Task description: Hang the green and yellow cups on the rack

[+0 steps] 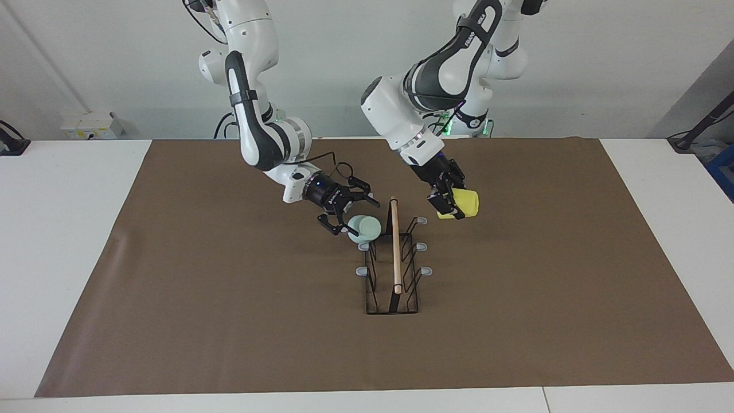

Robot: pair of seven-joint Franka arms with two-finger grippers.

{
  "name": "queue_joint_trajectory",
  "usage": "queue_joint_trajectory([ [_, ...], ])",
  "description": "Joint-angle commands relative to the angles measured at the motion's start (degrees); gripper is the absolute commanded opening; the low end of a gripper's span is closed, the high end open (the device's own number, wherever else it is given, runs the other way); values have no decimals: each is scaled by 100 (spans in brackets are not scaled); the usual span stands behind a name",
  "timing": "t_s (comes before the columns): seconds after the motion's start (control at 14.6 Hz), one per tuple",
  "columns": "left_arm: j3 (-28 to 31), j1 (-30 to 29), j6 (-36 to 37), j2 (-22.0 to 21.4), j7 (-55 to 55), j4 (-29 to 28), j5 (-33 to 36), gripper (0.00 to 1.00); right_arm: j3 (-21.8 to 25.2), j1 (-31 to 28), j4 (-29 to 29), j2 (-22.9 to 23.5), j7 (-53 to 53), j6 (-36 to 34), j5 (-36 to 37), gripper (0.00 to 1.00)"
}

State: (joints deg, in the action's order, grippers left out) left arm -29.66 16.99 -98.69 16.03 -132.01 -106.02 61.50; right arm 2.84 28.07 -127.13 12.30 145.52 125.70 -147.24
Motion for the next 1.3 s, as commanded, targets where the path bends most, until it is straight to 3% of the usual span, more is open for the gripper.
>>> queue_joint_trajectory([
  [0.0, -93, 85, 333, 435, -299, 379, 345, 34, -20, -30, -31, -244, 222, 356, -481, 100],
  [0.21, -110, 129, 368, 454, -316, 407, 407, 34, -12, -118, -22, -456, 214, 745, -219, 100],
  [0.55, -241, 165, 377, 497, -316, 450, 504, 34, -12, -776, -40, -632, -49, 754, 1177, 100],
  [0.89, -418, 208, 368, 708, -386, 442, 758, 34, 15, -1540, 13, -773, -830, 605, 2916, 100],
  [1.1, -418, 217, 386, 779, -580, 451, 855, 36, 24, -2322, 346, -677, -1734, 53, 4637, 100],
  [1.17, -418, 217, 403, 779, -580, 451, 864, 42, 24, -2542, 443, -633, -2033, -97, 5130, 100],
  [1.23, -418, 217, 421, 779, -580, 459, 864, 61, 24, -2709, 548, -589, -2263, -229, 5492, 100],
])
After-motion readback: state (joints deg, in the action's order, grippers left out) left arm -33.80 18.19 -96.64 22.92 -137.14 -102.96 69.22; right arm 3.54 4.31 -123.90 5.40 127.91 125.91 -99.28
